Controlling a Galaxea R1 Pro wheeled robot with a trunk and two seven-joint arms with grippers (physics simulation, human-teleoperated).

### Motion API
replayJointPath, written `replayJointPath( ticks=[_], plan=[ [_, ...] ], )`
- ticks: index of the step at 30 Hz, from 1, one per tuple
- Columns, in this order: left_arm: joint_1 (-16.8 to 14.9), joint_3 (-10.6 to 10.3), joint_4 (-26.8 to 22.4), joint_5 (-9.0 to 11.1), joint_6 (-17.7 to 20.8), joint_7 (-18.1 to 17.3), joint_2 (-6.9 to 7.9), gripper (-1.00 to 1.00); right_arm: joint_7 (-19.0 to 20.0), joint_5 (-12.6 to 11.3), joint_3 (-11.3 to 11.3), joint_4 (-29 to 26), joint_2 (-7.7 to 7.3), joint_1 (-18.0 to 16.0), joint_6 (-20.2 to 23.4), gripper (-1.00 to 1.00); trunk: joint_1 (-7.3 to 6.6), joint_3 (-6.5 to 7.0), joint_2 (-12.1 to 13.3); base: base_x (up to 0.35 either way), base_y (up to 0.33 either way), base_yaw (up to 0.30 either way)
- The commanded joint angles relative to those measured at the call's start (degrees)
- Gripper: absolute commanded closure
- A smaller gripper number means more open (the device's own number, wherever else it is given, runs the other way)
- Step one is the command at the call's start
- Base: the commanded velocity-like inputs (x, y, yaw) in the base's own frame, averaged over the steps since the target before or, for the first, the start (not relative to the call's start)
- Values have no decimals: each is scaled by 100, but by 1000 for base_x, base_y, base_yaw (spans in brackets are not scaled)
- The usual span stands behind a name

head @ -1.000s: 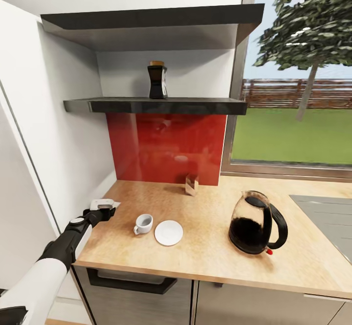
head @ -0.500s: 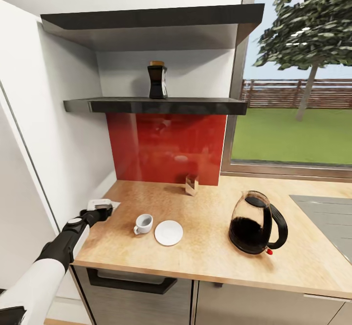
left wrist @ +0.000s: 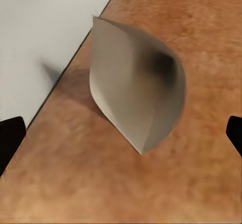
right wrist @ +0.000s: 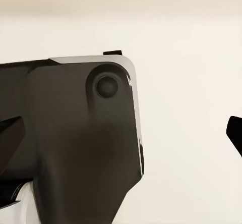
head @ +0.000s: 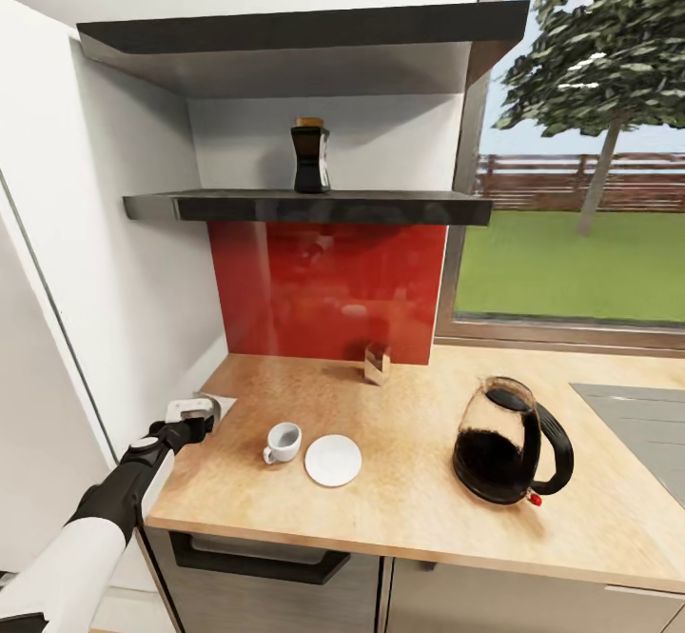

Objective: Set up a coffee station on the kitchen countertop: keep the coffee maker on the countertop, move the bottle of coffee from the kitchen shelf to the counter next to the coffee maker, place a paper coffee filter on top of the coffee maker, put the saucer next to the coffee maker with the coffee cup on the saucer, and place the electric kettle next to the coffee maker.

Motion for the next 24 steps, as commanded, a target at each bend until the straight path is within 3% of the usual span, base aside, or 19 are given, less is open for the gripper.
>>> replayJointPath(
  ticks=[1,12,24],
  plan=[
    [1,10,-8,-2,31,-6,-1,-100,2,1,-35,6,1,-2,-23,-100,4,-2,-3,172,108,0],
    [1,14,-8,85,26,-6,-2,-100,2,1,-35,15,1,-2,-23,-100,4,-2,-3,134,79,0],
    [9,10,-1,130,24,-6,-12,-100,2,1,-35,15,1,-2,-23,-100,4,-2,-3,16,10,0]
  ],
)
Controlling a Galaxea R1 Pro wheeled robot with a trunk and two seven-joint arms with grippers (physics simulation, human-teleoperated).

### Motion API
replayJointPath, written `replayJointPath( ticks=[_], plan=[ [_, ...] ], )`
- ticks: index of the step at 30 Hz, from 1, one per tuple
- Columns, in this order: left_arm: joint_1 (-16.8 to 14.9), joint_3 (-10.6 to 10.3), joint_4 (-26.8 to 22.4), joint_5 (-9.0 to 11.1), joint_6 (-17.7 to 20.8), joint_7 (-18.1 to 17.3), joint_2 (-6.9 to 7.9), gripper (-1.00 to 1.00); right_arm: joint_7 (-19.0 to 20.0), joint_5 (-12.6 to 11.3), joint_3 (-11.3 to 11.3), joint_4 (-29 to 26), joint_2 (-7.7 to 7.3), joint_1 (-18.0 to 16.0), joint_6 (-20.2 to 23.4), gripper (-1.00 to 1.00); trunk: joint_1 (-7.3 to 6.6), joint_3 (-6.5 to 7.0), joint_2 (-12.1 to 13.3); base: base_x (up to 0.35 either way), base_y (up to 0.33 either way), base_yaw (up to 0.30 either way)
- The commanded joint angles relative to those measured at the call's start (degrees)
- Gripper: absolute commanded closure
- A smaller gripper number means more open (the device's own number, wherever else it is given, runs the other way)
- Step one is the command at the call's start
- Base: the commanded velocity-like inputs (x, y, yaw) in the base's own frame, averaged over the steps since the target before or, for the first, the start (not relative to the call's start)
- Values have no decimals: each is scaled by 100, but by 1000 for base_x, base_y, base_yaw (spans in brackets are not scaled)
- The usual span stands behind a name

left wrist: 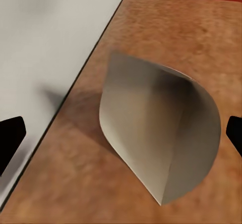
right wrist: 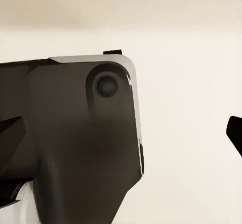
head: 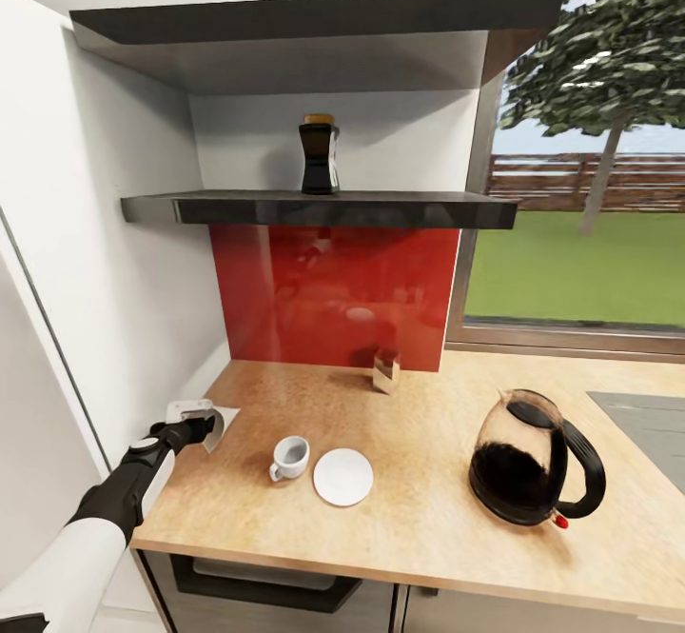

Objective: Set up a coffee station on the kitchen countertop: keep the coffee maker on the countertop, move the bottle of coffee from the kitchen shelf to the counter next to the coffee maker, place a paper coffee filter on top of the coffee maker, put the saucer next to the coffee maker with the coffee cup on the saucer, and place the electric kettle next to the coffee maker.

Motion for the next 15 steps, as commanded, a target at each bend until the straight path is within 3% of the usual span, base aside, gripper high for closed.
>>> replayJointPath(
  ticks=[1,6,7,8,9,15],
  plan=[
    [4,10,-4,10,33,-7,-5,-100,2,1,-34,7,1,-2,-22,-100,3,-2,-4,91,0,0],
    [10,16,290,4,-38,-7,4,-100,2,1,-34,7,1,-2,-22,-100,3,-2,-4,40,0,0],
    [10,17,355,8,-146,-4,5,-100,2,1,-34,7,1,-2,-22,-100,3,-2,-4,6,0,0],
    [10,18,606,28,-586,22,8,-100,2,1,-34,7,1,-2,-22,-100,3,-2,-4,1,0,0],
    [10,19,671,31,-645,31,8,-100,2,1,-34,7,1,-2,-22,-100,3,-2,-4,0,0,0],
    [10,19,806,30,-751,46,12,-100,2,2,-34,7,1,-2,-22,-100,3,-2,-4,0,0,0]
  ],
)
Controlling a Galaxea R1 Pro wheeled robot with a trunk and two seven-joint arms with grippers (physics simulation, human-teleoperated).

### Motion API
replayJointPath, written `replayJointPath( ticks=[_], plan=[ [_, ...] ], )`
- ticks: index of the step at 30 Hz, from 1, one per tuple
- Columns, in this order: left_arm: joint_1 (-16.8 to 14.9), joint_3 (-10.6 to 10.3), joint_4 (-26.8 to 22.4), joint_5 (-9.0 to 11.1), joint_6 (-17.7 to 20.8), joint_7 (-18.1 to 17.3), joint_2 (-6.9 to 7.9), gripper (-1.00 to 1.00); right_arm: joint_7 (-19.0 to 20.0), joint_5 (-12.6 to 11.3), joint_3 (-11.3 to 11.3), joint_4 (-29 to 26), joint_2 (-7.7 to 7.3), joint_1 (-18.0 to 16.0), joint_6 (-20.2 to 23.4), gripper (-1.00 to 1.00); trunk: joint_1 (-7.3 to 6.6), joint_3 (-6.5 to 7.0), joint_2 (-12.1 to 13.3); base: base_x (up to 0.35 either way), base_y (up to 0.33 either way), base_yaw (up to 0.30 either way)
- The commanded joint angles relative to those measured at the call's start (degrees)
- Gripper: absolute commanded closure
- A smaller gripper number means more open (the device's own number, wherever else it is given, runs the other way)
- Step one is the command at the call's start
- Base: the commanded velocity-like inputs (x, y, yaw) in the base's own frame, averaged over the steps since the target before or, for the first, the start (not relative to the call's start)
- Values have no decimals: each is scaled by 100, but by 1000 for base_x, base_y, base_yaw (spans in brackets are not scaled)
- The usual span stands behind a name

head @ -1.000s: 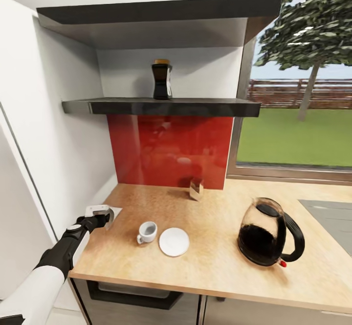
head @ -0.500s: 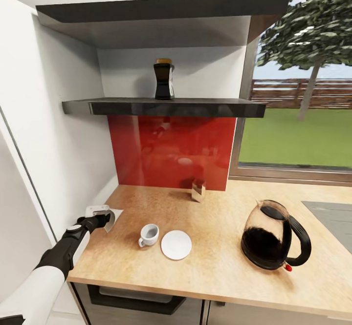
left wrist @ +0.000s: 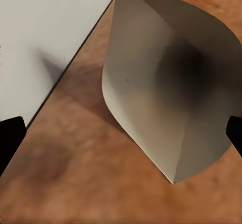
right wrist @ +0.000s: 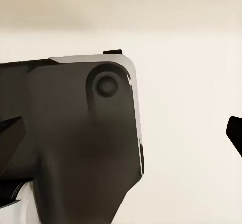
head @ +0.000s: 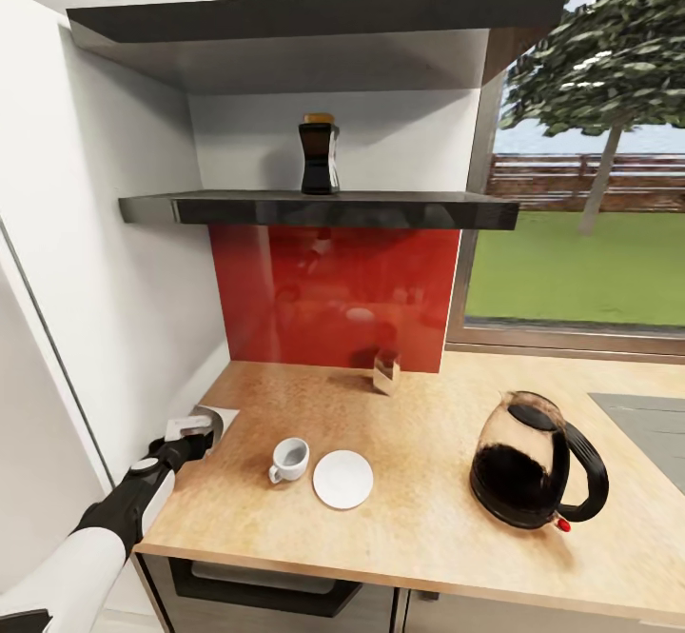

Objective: Set up a coffee station on the kitchen countertop: keep the coffee maker on the countertop, move the bottle of coffee from the kitchen shelf to the counter next to the coffee maker, place a paper coffee filter on top of the coffee maker, put the saucer next to the coffee maker with the coffee cup on the saucer, and place the electric kettle next to the coffee maker.

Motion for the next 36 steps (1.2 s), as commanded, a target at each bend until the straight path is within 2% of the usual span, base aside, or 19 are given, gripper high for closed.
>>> replayJointPath(
  ticks=[1,13,36],
  plan=[
    [1,11,-8,12,32,-2,0,-100,2,1,-34,7,1,-2,-22,-100,2,-2,-4,0,0,0],
    [1,11,-3,11,31,-1,11,-100,2,8,-33,9,1,-2,-22,-100,2,-2,-4,102,0,0],
    [1,11,169,19,18,-1,2,-100,2,9,-31,16,1,-2,-22,-100,2,-2,-4,28,0,0]
  ],
)
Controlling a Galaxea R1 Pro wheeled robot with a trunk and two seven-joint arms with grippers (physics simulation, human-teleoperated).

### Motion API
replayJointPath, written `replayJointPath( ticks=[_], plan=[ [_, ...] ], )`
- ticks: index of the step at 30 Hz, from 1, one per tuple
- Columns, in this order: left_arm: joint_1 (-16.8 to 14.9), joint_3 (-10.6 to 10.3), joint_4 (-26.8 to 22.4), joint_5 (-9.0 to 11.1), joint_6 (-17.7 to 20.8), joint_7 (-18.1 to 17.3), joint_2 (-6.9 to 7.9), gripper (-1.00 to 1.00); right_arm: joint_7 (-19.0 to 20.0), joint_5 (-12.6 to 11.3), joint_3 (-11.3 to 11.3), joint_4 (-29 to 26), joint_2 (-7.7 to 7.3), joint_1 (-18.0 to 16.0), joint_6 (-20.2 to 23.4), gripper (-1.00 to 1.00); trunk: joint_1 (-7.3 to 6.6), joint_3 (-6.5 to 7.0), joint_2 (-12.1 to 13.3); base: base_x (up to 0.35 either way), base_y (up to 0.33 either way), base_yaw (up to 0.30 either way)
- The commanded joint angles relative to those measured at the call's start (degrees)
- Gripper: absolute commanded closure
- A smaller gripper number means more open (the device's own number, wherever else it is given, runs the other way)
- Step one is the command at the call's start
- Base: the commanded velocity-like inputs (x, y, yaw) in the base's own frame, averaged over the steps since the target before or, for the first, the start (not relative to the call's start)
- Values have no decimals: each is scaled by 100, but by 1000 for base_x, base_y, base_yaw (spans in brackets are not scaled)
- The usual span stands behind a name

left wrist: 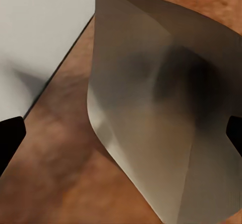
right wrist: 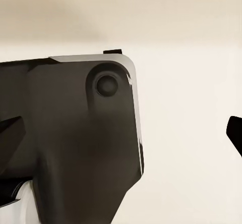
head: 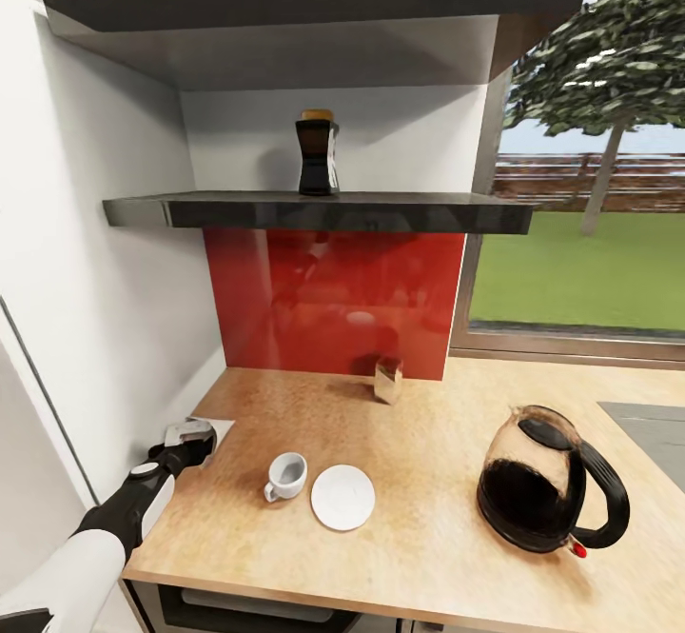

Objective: Set up a coffee station on the kitchen countertop: keep the coffee maker on the countertop, move the bottle of coffee from the kitchen shelf to the counter next to the coffee maker, place a paper coffee filter on top of the coffee maker, put the saucer next to the coffee maker with the coffee cup on the saucer, and place the electric kettle next to the coffee maker.

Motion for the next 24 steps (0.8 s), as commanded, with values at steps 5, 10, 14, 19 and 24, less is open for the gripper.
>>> replayJointPath(
  ticks=[5,10,14,19,24],
  plan=[
    [1,12,-8,13,34,-2,-7,-100,2,2,-37,7,1,-2,-22,-100,2,-2,-4,1,0,0],
    [1,12,-8,13,34,-2,-8,-100,2,2,-37,7,1,-2,-22,-100,2,-2,-4,91,0,0],
    [1,12,-8,13,34,-2,-12,-100,2,2,-36,7,1,-2,-22,-100,2,-2,-4,36,0,0],
    [1,12,-8,13,34,-2,-17,-100,2,2,-37,6,1,-2,-22,-100,2,-2,-4,55,0,0],
    [1,12,-8,13,34,-2,-17,-100,2,2,-37,7,1,-2,-22,-100,2,-2,-4,93,0,0]
  ],
)
